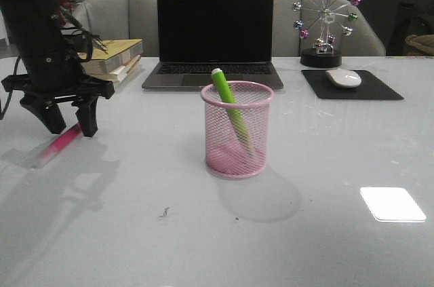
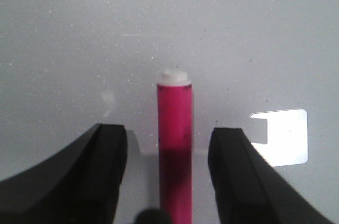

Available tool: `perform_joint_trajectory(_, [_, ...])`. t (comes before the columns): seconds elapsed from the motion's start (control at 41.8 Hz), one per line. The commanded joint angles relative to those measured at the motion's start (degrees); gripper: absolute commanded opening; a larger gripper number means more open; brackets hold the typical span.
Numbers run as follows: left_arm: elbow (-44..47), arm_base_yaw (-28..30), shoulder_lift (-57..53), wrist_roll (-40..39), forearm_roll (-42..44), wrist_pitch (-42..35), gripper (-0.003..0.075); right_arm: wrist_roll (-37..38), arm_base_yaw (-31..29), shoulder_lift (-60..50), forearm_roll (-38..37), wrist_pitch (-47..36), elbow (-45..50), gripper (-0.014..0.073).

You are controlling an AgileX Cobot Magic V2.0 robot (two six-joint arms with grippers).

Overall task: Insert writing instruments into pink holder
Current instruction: 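Close the left gripper on the pink marker and lift it, then carry the pink marker upright over the pink mesh holder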

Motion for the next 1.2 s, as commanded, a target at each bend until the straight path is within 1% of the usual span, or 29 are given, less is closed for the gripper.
perform_joint_trajectory(0.0, [-1.9, 0.1, -3.4, -0.1, -0.4, -0.3, 0.0360, -0.6, -0.2, -0.2, -0.6, -3.9, -1.6, 0.0435])
perform_joint_trajectory(0.335, [-1.9, 0.1, -3.4, -0.1, -0.4, 0.2, 0.0183, -0.6, -0.2, -0.2, -0.6, -3.9, -1.6, 0.0435])
perform_joint_trajectory(0.598, [-1.9, 0.1, -3.7, -0.1, -0.4, -0.5, 0.0099, -0.6, -0.2, -0.2, -0.6, -3.9, -1.6, 0.0435])
perform_joint_trajectory(0.669, [-1.6, 0.1, -4.7, -0.1, -0.8, -1.2, 0.0092, -0.6, -0.2, -0.2, -0.6, -3.9, -1.6, 0.0435])
perform_joint_trajectory(0.741, [-0.2, -0.1, -6.7, 0.0, -0.9, -3.4, 0.0091, -0.6, -0.2, -0.2, -0.6, -3.9, -1.6, 0.0435])
perform_joint_trajectory(0.884, [5.6, -0.3, -13.4, 0.1, -1.0, -10.0, 0.0091, -0.6, -0.2, -0.2, -0.6, -3.9, -1.6, 0.0435])
perform_joint_trajectory(1.171, [22.2, -0.3, -29.6, 0.2, -1.0, -26.6, 0.0091, -0.6, -0.2, -0.2, -0.6, -3.9, -1.6, 0.0435])
